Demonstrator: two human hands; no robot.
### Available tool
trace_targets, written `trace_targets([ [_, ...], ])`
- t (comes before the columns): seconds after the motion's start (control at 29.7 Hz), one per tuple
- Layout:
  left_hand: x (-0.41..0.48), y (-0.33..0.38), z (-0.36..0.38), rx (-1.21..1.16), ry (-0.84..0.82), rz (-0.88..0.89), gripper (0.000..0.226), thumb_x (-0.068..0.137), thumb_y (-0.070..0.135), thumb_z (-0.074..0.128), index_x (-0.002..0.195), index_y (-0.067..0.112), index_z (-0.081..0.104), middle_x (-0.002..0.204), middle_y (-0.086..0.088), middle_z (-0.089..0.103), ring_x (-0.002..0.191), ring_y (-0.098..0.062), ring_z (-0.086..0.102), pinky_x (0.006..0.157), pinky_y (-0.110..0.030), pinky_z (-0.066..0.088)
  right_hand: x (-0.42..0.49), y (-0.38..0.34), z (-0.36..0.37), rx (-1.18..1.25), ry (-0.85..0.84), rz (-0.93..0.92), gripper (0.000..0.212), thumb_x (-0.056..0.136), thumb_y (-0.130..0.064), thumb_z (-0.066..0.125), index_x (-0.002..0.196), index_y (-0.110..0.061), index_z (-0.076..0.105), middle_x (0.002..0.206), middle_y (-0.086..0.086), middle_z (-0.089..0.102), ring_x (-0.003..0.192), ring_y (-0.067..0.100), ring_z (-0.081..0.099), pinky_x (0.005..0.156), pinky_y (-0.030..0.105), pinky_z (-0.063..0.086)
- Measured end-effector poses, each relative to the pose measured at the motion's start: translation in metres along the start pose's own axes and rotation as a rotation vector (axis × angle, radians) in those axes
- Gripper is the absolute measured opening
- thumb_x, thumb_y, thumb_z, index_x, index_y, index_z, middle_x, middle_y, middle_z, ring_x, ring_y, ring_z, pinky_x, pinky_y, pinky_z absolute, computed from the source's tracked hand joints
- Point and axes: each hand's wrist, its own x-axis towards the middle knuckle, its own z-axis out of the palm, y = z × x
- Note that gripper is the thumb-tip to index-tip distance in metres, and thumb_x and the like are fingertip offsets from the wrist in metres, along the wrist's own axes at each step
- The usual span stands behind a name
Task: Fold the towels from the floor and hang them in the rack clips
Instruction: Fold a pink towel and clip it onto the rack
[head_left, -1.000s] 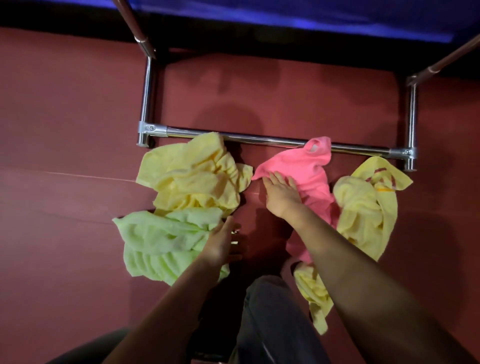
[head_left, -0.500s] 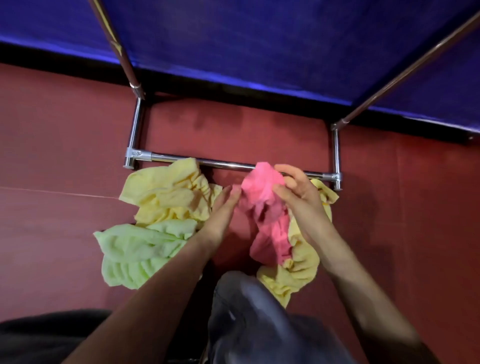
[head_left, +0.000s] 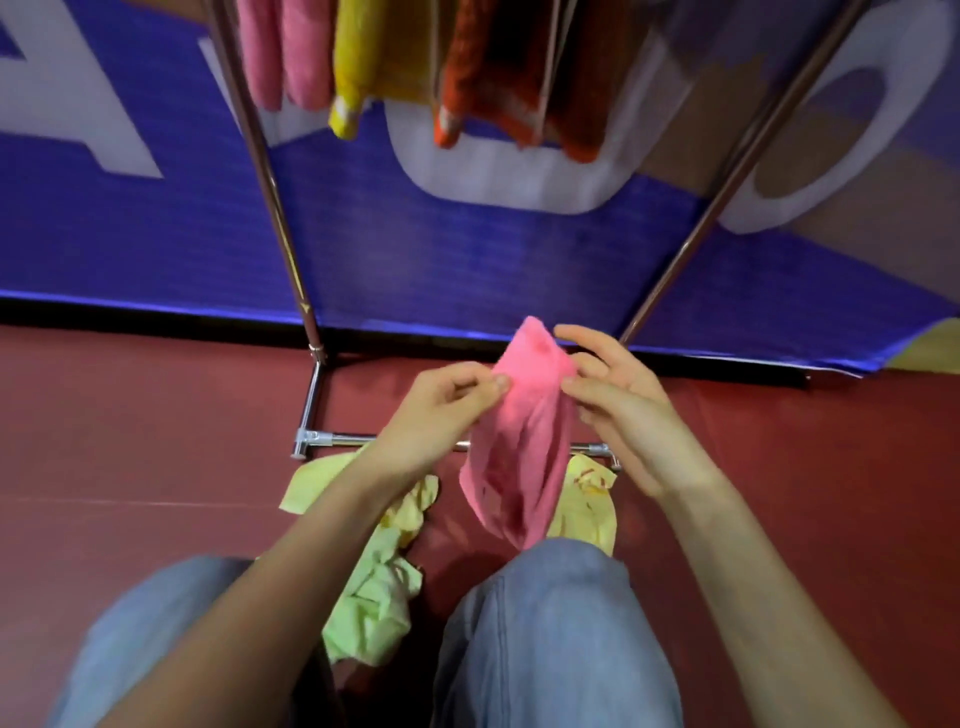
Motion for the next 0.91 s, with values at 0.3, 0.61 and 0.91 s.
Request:
trace_targets([
  [0.3,-0.026,0.056,-0.002,0.228,-0.035,0.093,0.029,0.087,0.008,0.055,0.058,0.015,0.054,0.050,0.013,0.048,0.049,0.003,0.039,0.053,-0.011,0.032,-0.024,-0.039,0.029,-0.254,0.044,0.053,0.013,0.086,-0.023,0.057,0.079,-0.018,0.066,0.070,-0.001,0.060,0.062,0.004,0.054,0.057,0.012,0.043],
  [0.61,-0.067,0.112,-0.002,0.402,-0.097,0.131,0.017,0.087,0.013,0.057,0.074,0.004,0.064,0.067,-0.009,0.060,0.062,-0.007,0.050,0.057,-0.014,0.041,-0.067,-0.060,0.054,-0.237,0.028,-0.014,0.008,0.082,-0.020,0.063,0.074,-0.019,0.066,0.075,0.003,0.061,0.078,0.015,0.057,0.079,0.030,0.050],
  [0.91,-0.092,0.104,-0.005,0.455,-0.073,0.087,0.019,0.085,0.016,0.059,0.072,0.004,0.065,0.066,-0.005,0.059,0.063,-0.008,0.048,0.061,-0.021,0.040,-0.094,-0.068,0.059,-0.256,0.015,-0.037,0.015,0.087,-0.008,0.055,0.078,-0.017,0.064,0.074,0.000,0.061,0.064,0.001,0.056,0.064,0.013,0.047],
])
